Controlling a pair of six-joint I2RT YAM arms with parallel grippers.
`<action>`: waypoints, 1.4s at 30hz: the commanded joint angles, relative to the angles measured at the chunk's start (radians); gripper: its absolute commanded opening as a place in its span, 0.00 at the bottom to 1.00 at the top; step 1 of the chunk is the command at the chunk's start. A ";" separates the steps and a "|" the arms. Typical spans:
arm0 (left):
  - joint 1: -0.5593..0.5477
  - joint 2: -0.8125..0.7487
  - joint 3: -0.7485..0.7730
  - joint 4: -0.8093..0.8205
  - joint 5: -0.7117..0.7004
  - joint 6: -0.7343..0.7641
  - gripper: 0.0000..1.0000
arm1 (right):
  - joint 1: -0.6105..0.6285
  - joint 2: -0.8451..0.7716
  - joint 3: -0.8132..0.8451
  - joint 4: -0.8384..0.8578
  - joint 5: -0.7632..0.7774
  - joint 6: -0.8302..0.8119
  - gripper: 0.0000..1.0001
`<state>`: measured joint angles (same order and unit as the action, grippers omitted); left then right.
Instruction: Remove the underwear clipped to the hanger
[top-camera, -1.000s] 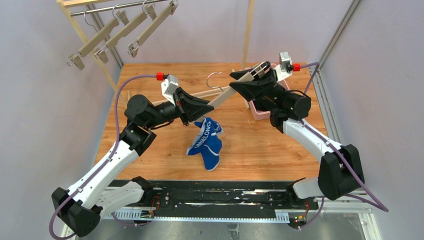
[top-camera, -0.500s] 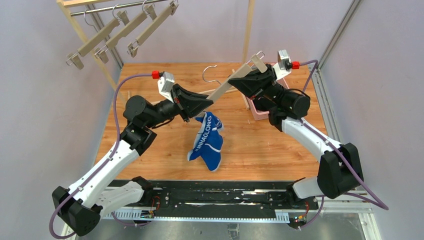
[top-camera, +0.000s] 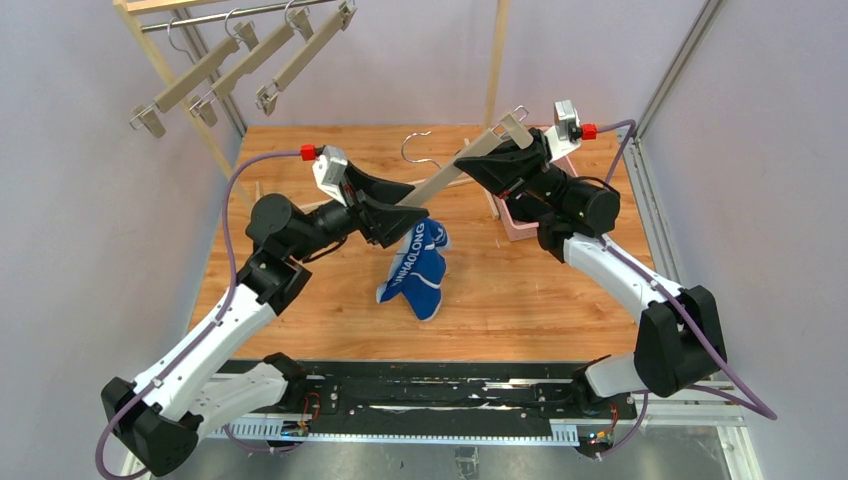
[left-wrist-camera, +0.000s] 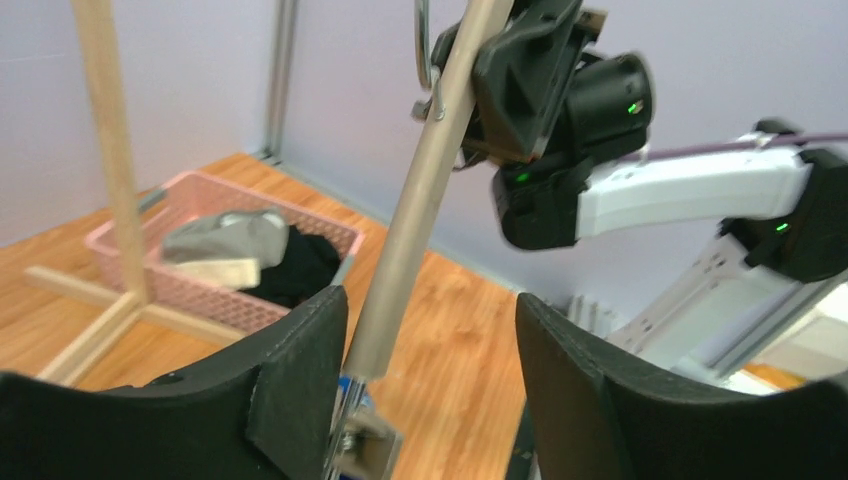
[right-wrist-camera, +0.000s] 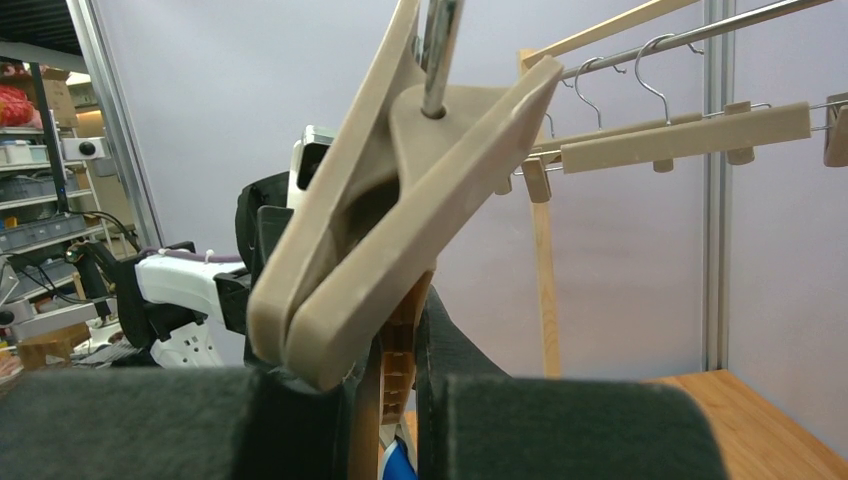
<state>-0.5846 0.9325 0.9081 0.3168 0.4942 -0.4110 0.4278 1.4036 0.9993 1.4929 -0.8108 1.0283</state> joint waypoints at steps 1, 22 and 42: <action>-0.008 -0.087 0.009 -0.202 -0.083 0.169 0.71 | 0.000 -0.032 0.016 0.046 0.001 -0.028 0.01; -0.008 -0.117 -0.085 -0.139 -0.065 0.225 0.86 | 0.001 -0.078 -0.015 0.031 -0.016 -0.011 0.01; -0.008 -0.096 -0.117 -0.047 -0.014 0.155 0.01 | 0.000 -0.087 -0.031 0.022 -0.016 -0.016 0.01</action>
<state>-0.5858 0.8192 0.7891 0.2234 0.4908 -0.2256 0.4179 1.3506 0.9653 1.4765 -0.8261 1.0325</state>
